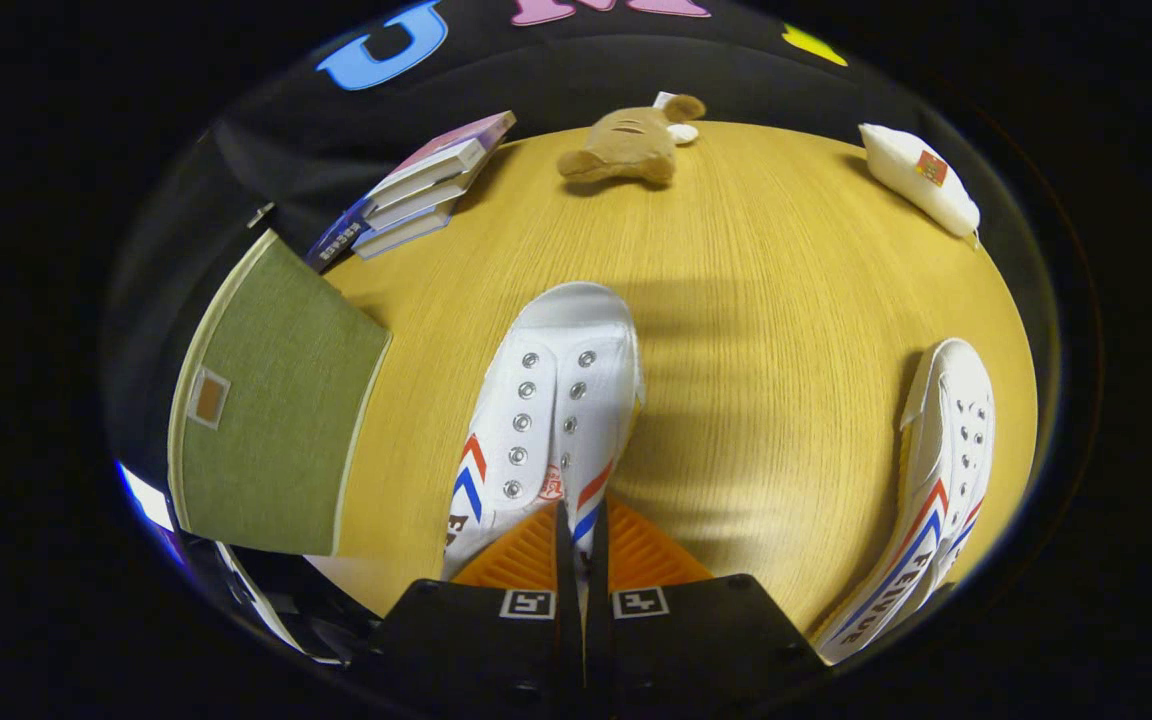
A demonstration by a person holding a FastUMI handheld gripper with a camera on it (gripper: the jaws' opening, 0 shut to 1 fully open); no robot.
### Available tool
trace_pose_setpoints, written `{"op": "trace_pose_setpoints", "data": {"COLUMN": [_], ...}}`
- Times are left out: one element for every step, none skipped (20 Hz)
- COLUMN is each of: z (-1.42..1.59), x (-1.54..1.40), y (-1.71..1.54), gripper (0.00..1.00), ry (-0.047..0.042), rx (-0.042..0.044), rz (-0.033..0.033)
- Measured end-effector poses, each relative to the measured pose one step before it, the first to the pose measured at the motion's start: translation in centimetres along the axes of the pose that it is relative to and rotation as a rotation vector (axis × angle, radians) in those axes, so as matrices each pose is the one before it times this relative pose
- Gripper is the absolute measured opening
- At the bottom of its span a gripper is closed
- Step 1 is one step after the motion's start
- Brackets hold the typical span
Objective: Open the storage box then place both shoes into the box .Put the left shoe in first, then the right shoe, with the right side of both shoes facing outward in a uniform manner.
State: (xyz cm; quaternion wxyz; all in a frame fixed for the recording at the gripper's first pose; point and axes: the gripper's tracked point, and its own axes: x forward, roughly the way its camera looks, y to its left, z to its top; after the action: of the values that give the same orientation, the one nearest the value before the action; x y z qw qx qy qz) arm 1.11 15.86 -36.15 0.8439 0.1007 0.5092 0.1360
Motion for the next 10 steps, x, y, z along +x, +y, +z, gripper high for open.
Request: {"op": "trace_pose_setpoints", "data": {"z": [0.271,0.373,0.143,0.258,0.237,0.320,0.412,0.538,0.647,0.804], "x": [-0.422,-0.331,-0.489,-0.536,-0.631,-0.757,-0.854,-1.106,-1.244,-1.310], "y": [-0.065,0.068,0.137,0.232,0.345,0.311,0.441,0.505,0.726,0.879], "gripper": [0.06,0.06,0.05,0.05,0.06,0.05,0.05,0.05,0.05,0.05], "ry": [-0.01001,-0.01387,-0.01203,-0.01093,-0.01060,-0.01206,-0.01325,-0.01627,-0.02080,-0.02414], "rx": [0.03379,0.03041,0.02125,0.01754,0.01730,0.02400,0.02723,0.02419,0.01892,0.01394], "rz": [-0.00853,-0.00752,-0.00927,-0.00665,-0.00675,-0.00263,0.00159,0.00275,0.00649,0.00639]}}
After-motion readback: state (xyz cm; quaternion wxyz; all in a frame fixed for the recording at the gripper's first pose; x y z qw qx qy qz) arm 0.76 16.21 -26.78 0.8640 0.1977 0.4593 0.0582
